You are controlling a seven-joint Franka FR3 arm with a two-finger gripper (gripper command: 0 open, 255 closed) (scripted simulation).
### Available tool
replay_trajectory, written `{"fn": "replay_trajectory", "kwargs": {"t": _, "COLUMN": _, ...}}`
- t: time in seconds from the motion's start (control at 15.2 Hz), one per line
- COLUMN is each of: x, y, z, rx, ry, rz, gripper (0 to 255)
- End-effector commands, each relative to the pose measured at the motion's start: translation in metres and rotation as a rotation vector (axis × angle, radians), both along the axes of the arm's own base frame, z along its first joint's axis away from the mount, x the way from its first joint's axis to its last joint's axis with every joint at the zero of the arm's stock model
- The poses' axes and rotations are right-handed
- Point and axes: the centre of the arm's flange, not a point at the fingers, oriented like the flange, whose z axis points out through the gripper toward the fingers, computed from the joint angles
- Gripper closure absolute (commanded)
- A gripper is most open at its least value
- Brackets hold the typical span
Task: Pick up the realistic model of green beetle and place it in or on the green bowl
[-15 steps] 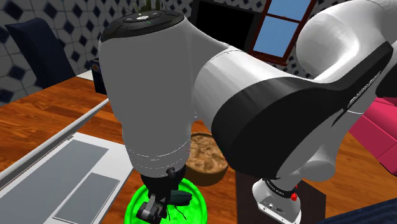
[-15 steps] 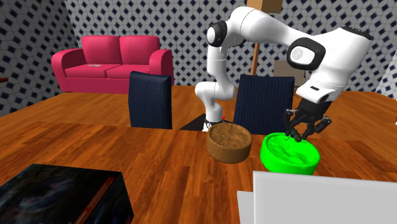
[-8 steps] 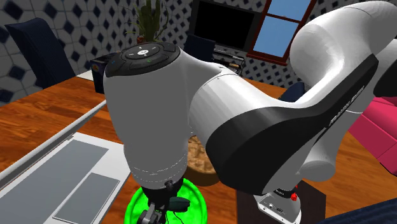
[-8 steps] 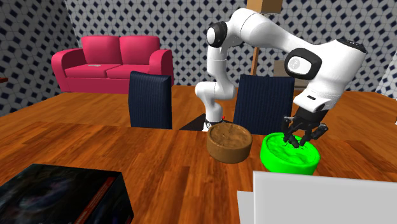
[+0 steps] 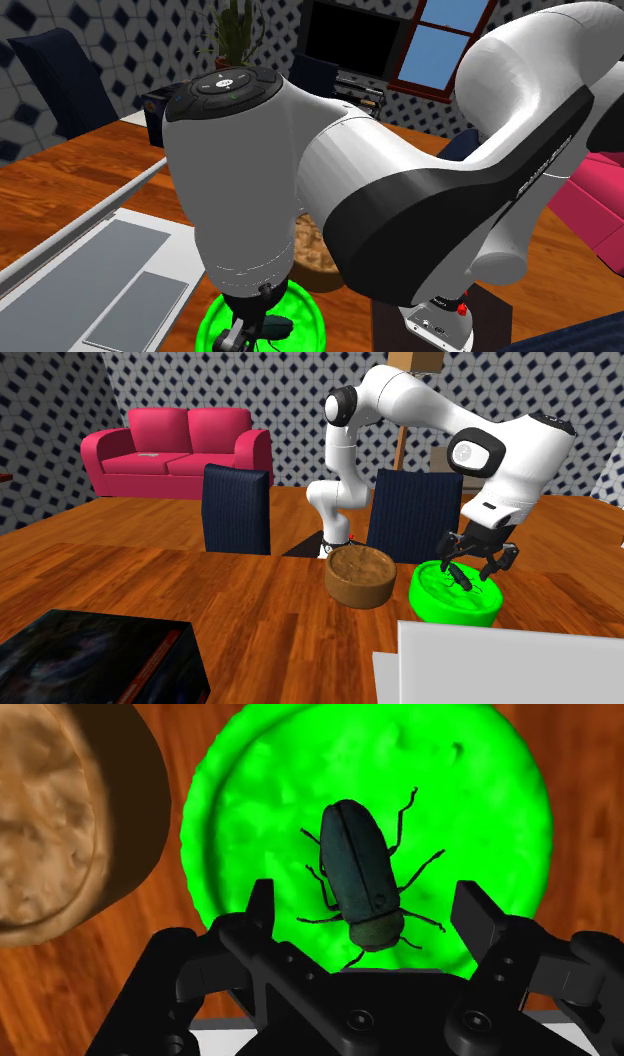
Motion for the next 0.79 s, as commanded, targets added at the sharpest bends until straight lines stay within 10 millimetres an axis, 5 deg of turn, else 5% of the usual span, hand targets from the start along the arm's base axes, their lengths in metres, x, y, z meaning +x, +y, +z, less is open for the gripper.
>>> {"fn": "replay_trajectory", "kwargs": {"t": 0.0, "x": 0.0, "y": 0.0, "z": 0.0, "rx": 0.0, "ry": 0.0, "rz": 0.0, "gripper": 0}}
{"fn": "replay_trajectory", "kwargs": {"t": 0.13, "x": 0.0, "y": 0.0, "z": 0.0, "rx": 0.0, "ry": 0.0, "rz": 0.0, "gripper": 0}}
{"fn": "replay_trajectory", "kwargs": {"t": 0.4, "x": 0.003, "y": 0.007, "z": 0.049, "rx": 0.0, "ry": 0.0, "rz": 0.0, "gripper": 0}}
{"fn": "replay_trajectory", "kwargs": {"t": 0.73, "x": 0.003, "y": 0.007, "z": 0.049, "rx": 0.0, "ry": 0.0, "rz": 0.0, "gripper": 0}}
